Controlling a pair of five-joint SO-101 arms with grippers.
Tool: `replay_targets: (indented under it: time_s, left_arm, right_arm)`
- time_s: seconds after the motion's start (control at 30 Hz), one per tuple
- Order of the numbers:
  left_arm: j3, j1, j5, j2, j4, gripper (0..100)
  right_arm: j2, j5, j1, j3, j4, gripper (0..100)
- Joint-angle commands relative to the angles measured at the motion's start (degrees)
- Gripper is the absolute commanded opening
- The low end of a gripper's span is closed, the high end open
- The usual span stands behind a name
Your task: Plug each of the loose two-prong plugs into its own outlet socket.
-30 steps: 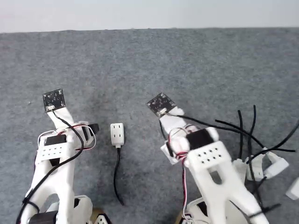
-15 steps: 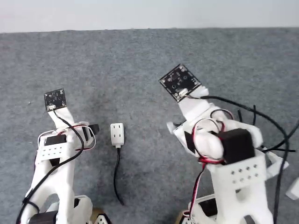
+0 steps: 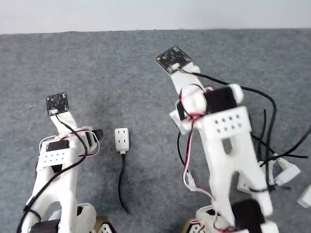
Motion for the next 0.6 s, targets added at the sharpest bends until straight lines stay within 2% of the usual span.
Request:
replay_targets:
  time_s: [0.0, 0.13, 0.37, 0.47, 0.57]
  left_arm:
    - [-2.68, 0.18, -0.62, -0.26, -1.05, 29]
    - [-2.77, 0.18, -0.62, -0.26, -1.05, 29]
    - [-2.77, 0.26, -0.62, -0.26, -1.05, 29]
    - [-2.77, 0.35, -0.62, -0.26, -1.05, 29]
    - [-2.77, 0.35, -0.62, -0.26, -1.05, 29]
  right_arm:
    - [4.35, -0.44, 0.84, -2.11, -4.79, 0.9]
    - [9.71, -0.79, 5.23, -2.20, -9.80, 4.5]
    - [14.90, -0.35, 11.38, -2.20, -14.11, 31.4]
    - [14.90, -0.35, 12.62, -2.37, -14.64, 30.8]
    - [14.81, -0.44, 13.76, -3.78, -12.97, 25.1]
